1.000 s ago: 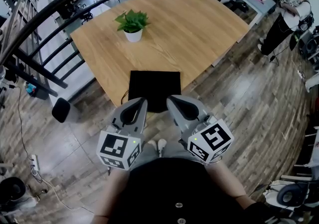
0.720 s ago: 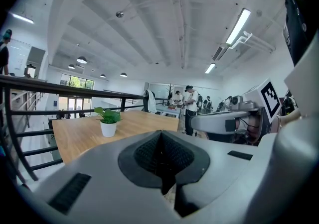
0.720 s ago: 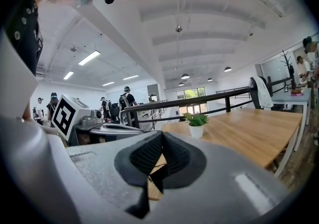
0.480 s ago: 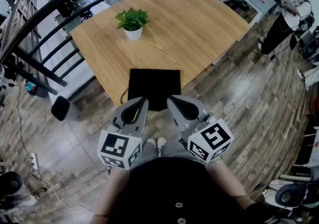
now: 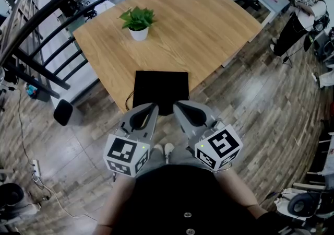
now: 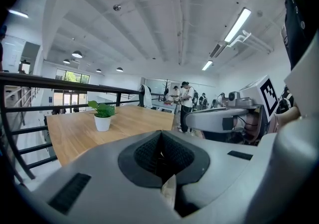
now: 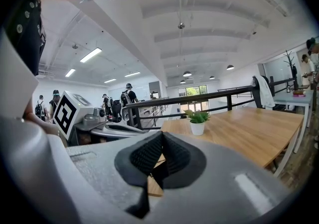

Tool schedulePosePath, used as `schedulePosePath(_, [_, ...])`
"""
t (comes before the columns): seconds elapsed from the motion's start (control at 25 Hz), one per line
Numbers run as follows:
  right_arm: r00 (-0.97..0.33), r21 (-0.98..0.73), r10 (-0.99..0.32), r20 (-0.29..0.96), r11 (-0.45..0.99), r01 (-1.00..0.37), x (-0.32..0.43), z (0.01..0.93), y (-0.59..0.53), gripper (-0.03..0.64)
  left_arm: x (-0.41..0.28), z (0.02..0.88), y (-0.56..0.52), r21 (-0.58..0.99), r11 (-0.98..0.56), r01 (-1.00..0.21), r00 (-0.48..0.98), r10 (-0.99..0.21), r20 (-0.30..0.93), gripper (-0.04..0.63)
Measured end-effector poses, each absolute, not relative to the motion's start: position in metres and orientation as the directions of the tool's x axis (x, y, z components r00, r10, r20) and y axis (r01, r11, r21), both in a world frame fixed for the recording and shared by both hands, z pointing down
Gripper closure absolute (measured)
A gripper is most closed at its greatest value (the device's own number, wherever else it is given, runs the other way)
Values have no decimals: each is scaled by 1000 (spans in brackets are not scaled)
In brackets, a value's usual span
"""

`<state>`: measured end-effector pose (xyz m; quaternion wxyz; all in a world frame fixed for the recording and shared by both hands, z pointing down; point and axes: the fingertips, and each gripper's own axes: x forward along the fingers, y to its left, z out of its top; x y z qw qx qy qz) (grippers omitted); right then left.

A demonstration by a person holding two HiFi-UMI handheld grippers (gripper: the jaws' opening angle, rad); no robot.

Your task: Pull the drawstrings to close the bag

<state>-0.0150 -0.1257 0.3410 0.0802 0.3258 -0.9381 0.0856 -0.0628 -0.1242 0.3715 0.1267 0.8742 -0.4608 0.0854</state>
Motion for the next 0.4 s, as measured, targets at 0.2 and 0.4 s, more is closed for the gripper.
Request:
schedulePosePath(0.2, [-772,-115,-599,214,769,-629,-13,344,-126,619,-61,373,-124,119,-549,-828,558,-782,277,581])
schedulePosePath(0.4, [-768,-104,-602,220,768,-632,-12,345,-128,618,-60,375,-125,135,-548,-826,562,-777,284,581])
